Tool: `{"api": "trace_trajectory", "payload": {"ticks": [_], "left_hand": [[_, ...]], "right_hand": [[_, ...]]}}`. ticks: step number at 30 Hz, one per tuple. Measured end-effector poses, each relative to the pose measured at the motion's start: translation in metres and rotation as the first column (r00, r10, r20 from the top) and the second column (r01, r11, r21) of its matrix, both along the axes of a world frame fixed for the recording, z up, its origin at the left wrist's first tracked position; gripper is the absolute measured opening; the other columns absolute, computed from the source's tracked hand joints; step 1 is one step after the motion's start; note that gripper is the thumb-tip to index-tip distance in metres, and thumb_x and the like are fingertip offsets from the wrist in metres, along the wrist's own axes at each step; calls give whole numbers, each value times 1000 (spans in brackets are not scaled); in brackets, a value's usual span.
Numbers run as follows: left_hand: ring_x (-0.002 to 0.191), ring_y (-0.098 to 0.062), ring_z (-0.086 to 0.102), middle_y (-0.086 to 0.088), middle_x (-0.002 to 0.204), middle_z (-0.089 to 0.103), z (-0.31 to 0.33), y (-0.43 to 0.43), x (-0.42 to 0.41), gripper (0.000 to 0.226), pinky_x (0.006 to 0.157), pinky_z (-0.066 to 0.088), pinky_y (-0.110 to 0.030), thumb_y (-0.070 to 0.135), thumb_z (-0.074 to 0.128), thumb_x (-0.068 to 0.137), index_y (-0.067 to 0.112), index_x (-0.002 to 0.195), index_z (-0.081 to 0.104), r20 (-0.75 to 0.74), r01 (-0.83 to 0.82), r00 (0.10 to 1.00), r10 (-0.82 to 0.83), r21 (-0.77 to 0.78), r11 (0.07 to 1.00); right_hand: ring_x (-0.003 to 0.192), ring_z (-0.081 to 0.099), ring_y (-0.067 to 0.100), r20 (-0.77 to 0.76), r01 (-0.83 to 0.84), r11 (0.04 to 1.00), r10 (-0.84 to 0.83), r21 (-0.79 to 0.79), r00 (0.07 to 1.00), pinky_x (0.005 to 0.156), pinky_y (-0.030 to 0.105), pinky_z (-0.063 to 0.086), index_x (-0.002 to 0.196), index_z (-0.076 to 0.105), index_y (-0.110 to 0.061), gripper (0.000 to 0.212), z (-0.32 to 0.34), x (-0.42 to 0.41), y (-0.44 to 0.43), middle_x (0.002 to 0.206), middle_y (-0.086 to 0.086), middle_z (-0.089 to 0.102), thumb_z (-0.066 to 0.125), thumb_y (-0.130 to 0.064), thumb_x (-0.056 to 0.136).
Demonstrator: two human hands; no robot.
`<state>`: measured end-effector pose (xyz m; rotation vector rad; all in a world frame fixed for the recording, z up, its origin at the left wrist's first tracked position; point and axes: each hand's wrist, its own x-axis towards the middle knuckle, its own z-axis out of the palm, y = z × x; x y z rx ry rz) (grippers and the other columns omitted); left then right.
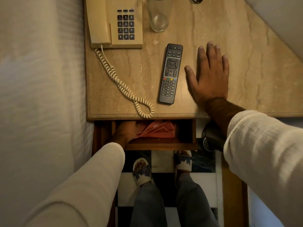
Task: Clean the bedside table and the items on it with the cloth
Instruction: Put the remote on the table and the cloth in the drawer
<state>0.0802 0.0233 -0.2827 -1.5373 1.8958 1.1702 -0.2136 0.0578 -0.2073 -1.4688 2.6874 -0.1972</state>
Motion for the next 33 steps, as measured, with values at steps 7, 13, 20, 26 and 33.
{"api": "trace_trajectory", "payload": {"ticks": [7, 13, 20, 26, 33], "left_hand": [[149, -37, 44, -18, 158, 51, 11, 12, 2, 48, 125, 27, -38, 20, 58, 106, 5, 152, 53, -92, -114, 990, 102, -133, 985], [155, -34, 35, -17, 167, 38, 3, 9, -5, 50, 128, 16, -33, 18, 47, 111, 5, 159, 41, 41, 83, 996, -78, -153, 985], [133, -31, 56, -14, 139, 64, 44, 40, -1, 36, 115, 41, -41, 32, 58, 107, 9, 133, 66, 8, 5, 1000, -2, -337, 942], [121, -42, 63, -18, 133, 62, 99, 126, 15, 22, 100, 56, -55, 26, 60, 105, 16, 125, 63, -212, -934, 356, 910, -94, 344], [156, -41, 33, -16, 170, 33, 96, 77, -36, 83, 129, 24, -58, 75, 30, 102, 21, 165, 31, 172, -656, -596, 785, 460, -599]], "right_hand": [[165, 13, 27, -5, 1, 1000, -1, -4, 1000, 133, 50, 9, 168, 26, -17, 75, -1, -1, 0, 177, 9, 18, 29, -61, 107], [166, 12, 27, -4, 2, 1000, -2, -4, 1000, 133, 51, 10, 168, 24, -17, 75, -1, -1, 0, 178, 9, 16, 29, -61, 108], [166, 12, 27, 0, 2, 1000, -2, -1, 1000, 133, 51, 10, 168, 25, -17, 75, -1, -1, 0, 178, 8, 17, 30, -61, 108], [165, 12, 27, 2, 7, 1000, -7, -5, 1000, 133, 51, 10, 168, 26, -17, 74, -1, -1, 0, 177, 9, 18, 31, -60, 108], [166, 12, 27, 4, 4, 1000, -4, -5, 1000, 133, 50, 10, 168, 25, -18, 73, -2, 0, 0, 178, 8, 17, 31, -59, 108]]}}
